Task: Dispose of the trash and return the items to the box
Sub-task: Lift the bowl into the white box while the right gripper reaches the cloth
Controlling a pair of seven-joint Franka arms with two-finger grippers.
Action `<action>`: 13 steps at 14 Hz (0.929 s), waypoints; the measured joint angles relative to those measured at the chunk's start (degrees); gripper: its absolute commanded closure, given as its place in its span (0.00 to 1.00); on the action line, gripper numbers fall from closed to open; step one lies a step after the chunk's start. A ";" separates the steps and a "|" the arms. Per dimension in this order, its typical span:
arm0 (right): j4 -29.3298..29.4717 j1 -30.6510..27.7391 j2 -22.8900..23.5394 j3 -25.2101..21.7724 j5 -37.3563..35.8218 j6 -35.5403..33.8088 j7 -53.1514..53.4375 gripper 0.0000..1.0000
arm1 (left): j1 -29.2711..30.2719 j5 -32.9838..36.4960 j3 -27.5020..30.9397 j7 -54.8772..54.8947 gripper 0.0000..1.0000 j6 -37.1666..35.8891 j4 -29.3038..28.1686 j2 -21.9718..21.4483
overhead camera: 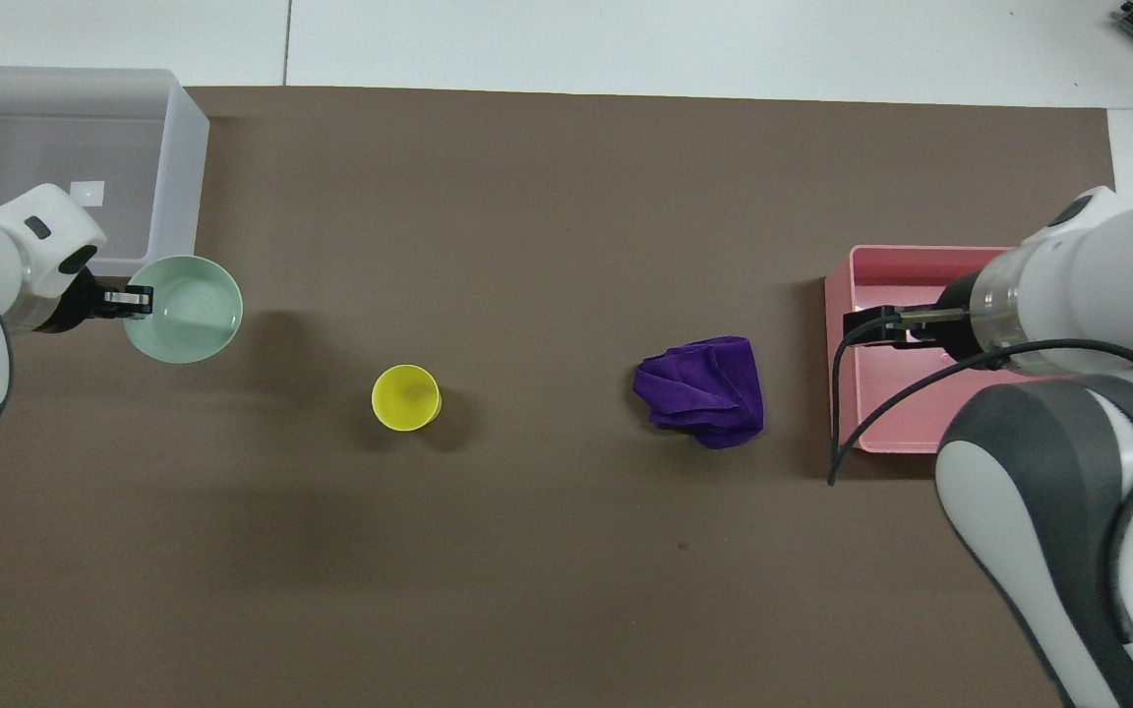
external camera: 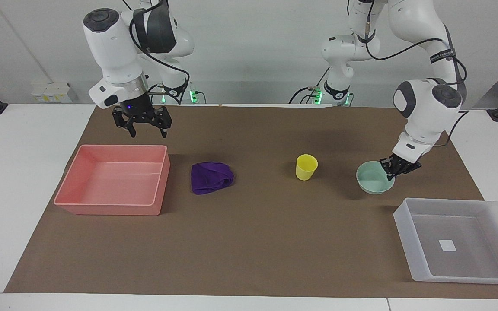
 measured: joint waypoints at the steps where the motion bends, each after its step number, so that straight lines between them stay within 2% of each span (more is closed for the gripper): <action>1: -0.05 0.89 0.88 0.02 0.01 1.22 0.65 0.00 | 0.40 0.16 0.03 0.44 1.00 -0.14 1.51 0.39; 4: -1.14 2.85 3.00 0.04 0.31 5.46 0.99 0.00 | 2.40 0.41 0.09 0.79 1.00 -0.14 6.95 3.25; 7: -3.01 5.67 4.84 0.07 0.45 9.86 0.99 0.00 | 5.20 0.45 0.14 1.48 1.00 -0.89 15.59 8.16; 10: -6.56 8.48 6.28 0.10 0.48 16.49 1.00 0.00 | 7.19 0.46 0.20 1.68 1.00 -2.87 25.38 14.79; 13: -9.49 9.96 7.46 0.09 0.48 21.29 1.01 0.00 | 8.05 0.46 0.18 1.75 1.00 -5.88 37.72 23.60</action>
